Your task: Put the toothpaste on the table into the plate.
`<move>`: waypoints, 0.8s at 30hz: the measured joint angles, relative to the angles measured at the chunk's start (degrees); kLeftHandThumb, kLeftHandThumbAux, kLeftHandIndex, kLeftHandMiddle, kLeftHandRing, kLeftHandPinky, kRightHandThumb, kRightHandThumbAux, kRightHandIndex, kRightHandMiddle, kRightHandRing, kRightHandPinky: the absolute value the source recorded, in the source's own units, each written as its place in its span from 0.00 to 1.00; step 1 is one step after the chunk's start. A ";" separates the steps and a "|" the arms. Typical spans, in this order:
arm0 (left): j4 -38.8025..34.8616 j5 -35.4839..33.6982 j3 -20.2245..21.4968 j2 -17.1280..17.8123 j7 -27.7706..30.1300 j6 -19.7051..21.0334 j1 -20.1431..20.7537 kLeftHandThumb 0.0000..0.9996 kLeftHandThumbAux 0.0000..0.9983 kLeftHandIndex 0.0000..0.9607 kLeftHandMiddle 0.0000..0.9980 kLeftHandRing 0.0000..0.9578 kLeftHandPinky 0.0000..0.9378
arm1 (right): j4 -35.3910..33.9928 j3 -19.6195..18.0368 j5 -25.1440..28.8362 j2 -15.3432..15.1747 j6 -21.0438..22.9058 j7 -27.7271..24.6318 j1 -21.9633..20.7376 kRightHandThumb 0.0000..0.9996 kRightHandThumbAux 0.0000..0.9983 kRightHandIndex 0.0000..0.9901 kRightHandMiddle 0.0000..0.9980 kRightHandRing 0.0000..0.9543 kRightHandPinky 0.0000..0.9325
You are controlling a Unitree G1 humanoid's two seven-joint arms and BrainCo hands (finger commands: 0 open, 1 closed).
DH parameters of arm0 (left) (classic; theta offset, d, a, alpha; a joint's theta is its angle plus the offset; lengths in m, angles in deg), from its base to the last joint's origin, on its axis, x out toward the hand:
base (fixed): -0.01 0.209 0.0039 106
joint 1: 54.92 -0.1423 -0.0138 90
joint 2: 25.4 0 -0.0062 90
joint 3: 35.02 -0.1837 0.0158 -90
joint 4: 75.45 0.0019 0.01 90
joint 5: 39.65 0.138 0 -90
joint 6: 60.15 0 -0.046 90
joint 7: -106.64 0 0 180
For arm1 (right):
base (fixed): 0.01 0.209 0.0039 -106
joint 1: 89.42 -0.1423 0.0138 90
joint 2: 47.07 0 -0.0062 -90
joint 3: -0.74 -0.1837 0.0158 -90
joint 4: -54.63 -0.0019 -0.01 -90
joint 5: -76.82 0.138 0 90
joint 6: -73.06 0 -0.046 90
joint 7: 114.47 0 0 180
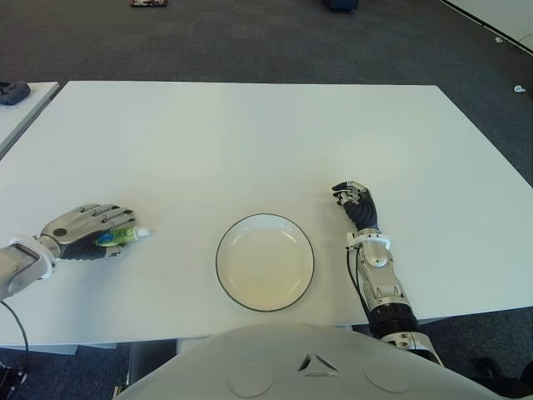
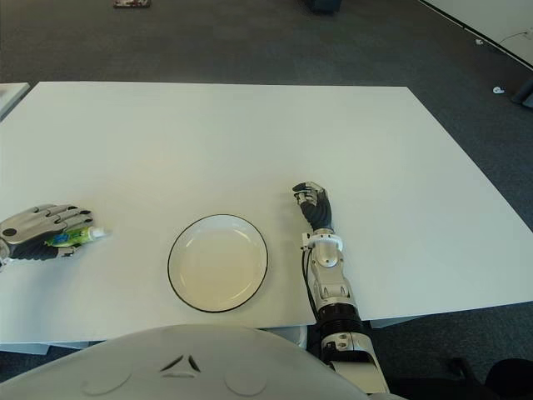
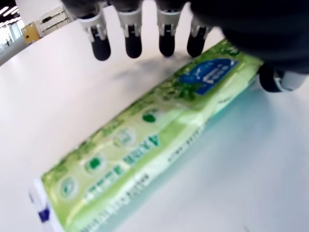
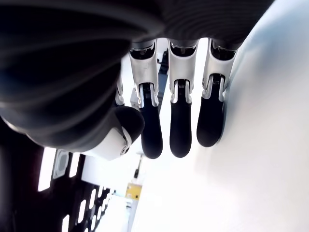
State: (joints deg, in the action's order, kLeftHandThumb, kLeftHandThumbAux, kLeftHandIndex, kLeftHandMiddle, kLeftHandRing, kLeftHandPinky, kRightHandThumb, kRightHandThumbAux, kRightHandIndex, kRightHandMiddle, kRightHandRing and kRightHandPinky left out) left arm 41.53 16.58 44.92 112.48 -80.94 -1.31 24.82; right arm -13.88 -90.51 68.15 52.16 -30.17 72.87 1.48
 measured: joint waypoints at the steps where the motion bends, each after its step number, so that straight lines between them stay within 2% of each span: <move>1: 0.31 0.00 -0.31 0.13 -0.03 0.02 0.05 0.45 0.14 0.00 0.00 0.00 0.00 | 0.03 0.00 -0.02 0.00 -0.04 0.00 0.00 0.71 0.73 0.42 0.43 0.43 0.46; 13: 2.32 -0.94 -3.69 1.03 -0.36 0.66 2.12 0.46 0.16 0.00 0.00 0.00 0.00 | 0.08 0.00 -0.02 0.01 -0.18 0.01 0.02 0.71 0.73 0.42 0.42 0.43 0.46; 24: 1.85 -2.98 -4.61 1.82 0.78 2.73 2.14 0.46 0.15 0.00 0.00 0.00 0.00 | 0.04 0.01 -0.01 0.01 -0.21 0.01 0.03 0.71 0.73 0.42 0.43 0.43 0.46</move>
State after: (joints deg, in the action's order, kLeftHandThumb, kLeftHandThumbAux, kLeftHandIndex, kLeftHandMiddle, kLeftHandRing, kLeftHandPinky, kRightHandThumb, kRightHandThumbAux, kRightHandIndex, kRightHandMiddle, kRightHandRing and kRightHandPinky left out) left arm 43.38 13.60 40.31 114.30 -80.17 1.41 26.96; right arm -13.84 -90.50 68.14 52.17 -30.38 72.88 1.51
